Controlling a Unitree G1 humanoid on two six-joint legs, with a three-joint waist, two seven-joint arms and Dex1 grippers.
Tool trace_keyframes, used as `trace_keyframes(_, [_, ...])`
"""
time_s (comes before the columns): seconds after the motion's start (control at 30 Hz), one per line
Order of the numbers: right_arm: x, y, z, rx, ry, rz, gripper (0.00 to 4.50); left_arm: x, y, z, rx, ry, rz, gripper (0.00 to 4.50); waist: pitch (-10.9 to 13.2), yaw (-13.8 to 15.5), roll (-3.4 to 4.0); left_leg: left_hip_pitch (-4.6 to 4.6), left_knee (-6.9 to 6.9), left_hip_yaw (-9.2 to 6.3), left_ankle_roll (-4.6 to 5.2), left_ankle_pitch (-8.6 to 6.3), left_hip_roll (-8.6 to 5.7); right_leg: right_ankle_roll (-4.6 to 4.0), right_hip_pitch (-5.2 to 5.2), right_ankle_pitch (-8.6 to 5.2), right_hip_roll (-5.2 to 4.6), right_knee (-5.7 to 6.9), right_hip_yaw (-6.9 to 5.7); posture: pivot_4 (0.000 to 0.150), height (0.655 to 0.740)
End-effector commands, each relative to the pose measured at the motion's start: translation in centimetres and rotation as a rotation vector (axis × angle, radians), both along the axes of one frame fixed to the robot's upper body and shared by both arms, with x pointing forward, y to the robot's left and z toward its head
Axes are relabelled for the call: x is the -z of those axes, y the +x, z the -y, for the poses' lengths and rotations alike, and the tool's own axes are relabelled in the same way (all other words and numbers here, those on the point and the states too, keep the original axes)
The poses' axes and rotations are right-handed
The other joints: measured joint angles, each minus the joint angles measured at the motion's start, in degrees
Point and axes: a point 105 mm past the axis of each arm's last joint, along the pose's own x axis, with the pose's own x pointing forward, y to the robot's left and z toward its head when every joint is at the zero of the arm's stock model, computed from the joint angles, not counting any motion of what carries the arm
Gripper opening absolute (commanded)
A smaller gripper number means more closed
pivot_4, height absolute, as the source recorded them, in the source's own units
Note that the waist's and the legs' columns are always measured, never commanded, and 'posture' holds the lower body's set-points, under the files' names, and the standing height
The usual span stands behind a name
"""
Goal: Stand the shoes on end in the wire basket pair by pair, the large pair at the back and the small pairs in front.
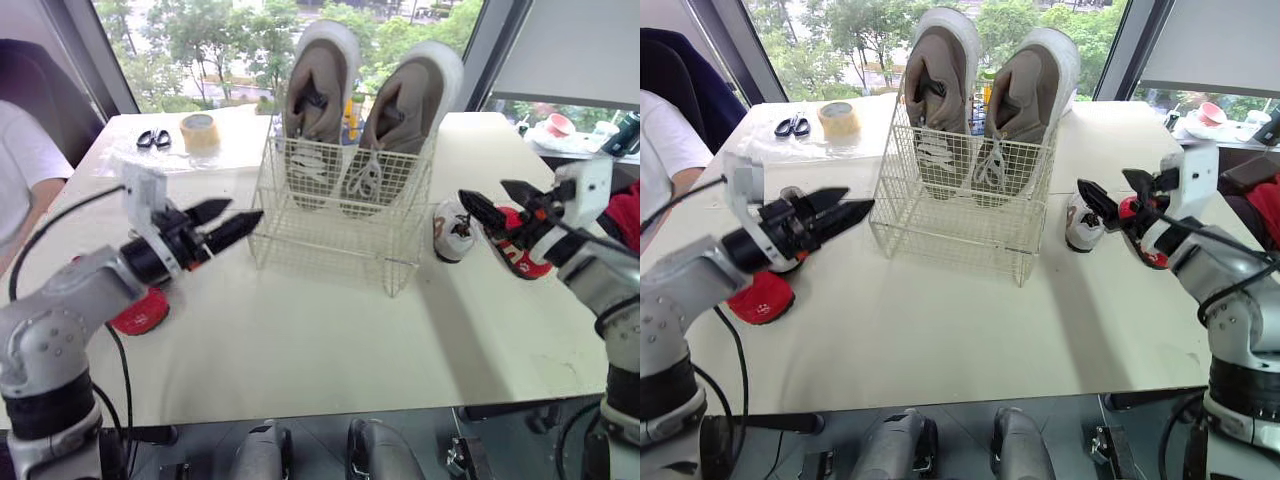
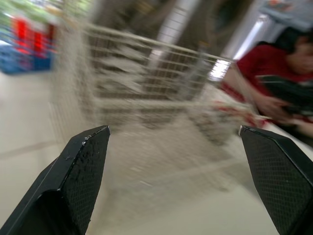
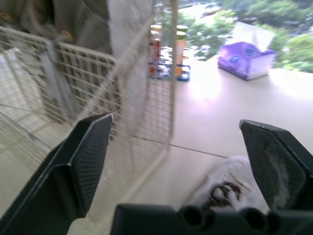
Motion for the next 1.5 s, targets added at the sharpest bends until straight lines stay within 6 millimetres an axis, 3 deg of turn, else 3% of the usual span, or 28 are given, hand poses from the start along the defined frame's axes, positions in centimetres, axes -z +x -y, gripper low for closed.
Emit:
trace_keyframes(0.03, [0.8,0.0,0.6,0.160,0.039,0.061,4.50,1.2,-3.0,1.9,0.112,0.051,-0.021,4.34,-0.02,-0.36,0.01,0.11,-0.03,0.00,0.10,-0.06,0.00,-0.01,0.09,0.00,0.03,-0.02,0.01,0.150,0.7400])
trace_keyframes(0.23, [6.4,-0.3,-0.7,0.283,0.044,-0.050,4.50,3.9,-6.1,3.8,0.202,0.132,-0.089,4.34,-0.13,-1.28,0.28,0.29,-0.11,-0.04,0.12,-0.09,0.02,-0.30,0.24,-0.18,0.06,0.02,0.01,0.150,0.7400])
trace_keyframes(0.33, [7.9,0.0,-1.5,0.303,0.083,-0.081,4.50,4.8,-6.9,4.2,0.223,0.173,-0.105,4.34,-0.19,-1.34,0.41,0.30,-0.12,-0.03,0.12,-0.09,0.01,-0.33,0.24,-0.20,0.07,0.00,0.02,0.150,0.7400])
trace_keyframes(0.47, [10.2,1.5,-2.6,0.317,0.132,-0.135,4.50,4.8,-6.6,3.9,0.225,0.186,-0.104,4.34,-0.25,-1.37,0.49,0.31,-0.12,-0.04,0.13,-0.10,0.01,-0.41,0.24,-0.24,0.10,0.00,0.01,0.150,0.7400])
trace_keyframes(0.6, [11.9,3.3,-2.1,0.374,0.137,-0.160,4.50,4.8,-6.2,4.0,0.236,0.204,-0.094,4.34,-0.28,-1.36,0.58,0.30,-0.12,-0.05,0.15,-0.11,-0.02,-0.50,0.24,-0.30,0.08,-0.03,0.01,0.150,0.7400])
trace_keyframes(0.8, [12.9,6.1,-0.7,0.459,0.143,-0.150,4.50,4.9,-5.8,4.3,0.241,0.218,-0.083,4.34,-0.29,-1.79,0.62,0.30,-0.15,-0.04,0.14,-0.11,-0.04,-0.49,0.23,-0.30,0.12,-0.04,0.02,0.150,0.7400])
trace_keyframes(1.07, [13.0,9.8,-1.9,0.425,0.184,-0.136,4.50,5.3,-5.7,4.7,0.242,0.240,-0.078,4.34,-0.29,-2.97,0.62,0.31,-0.18,-0.06,0.14,-0.10,-0.03,-0.47,0.25,-0.29,0.16,-0.04,0.01,0.150,0.7400])
trace_keyframes(1.2, [13.1,10.2,-1.9,0.424,0.167,-0.127,2.62,5.3,-5.5,4.4,0.221,0.241,-0.076,4.50,-0.29,-2.97,0.61,0.32,-0.18,-0.06,0.12,-0.09,-0.01,-0.47,0.26,-0.29,0.17,-0.04,0.01,0.150,0.7400])
trace_keyframes(1.3, [13.0,10.0,-1.5,0.435,0.170,-0.115,1.62,5.2,-5.7,4.4,0.228,0.235,-0.080,4.50,-0.30,-3.03,0.62,0.38,-0.18,-0.05,0.13,-0.09,0.02,-0.47,0.34,-0.29,0.15,-0.04,0.02,0.150,0.7400])
trace_keyframes(1.4, [9.9,9.9,-0.4,0.459,0.123,0.014,1.47,4.1,-5.9,4.2,0.257,0.160,-0.102,4.50,-0.29,-2.88,0.64,0.40,-0.18,-0.07,0.12,-0.09,0.06,-0.47,0.36,-0.29,0.14,-0.04,0.02,0.150,0.7400])
trace_keyframes(1.5, [2.1,9.1,1.1,0.486,0.036,0.290,1.47,1.9,-5.9,2.9,0.292,0.064,-0.126,4.50,-0.12,-2.61,0.92,0.30,-0.18,-0.08,0.12,-0.09,0.06,-0.46,0.24,-0.30,0.06,-0.03,0.02,0.150,0.7400])
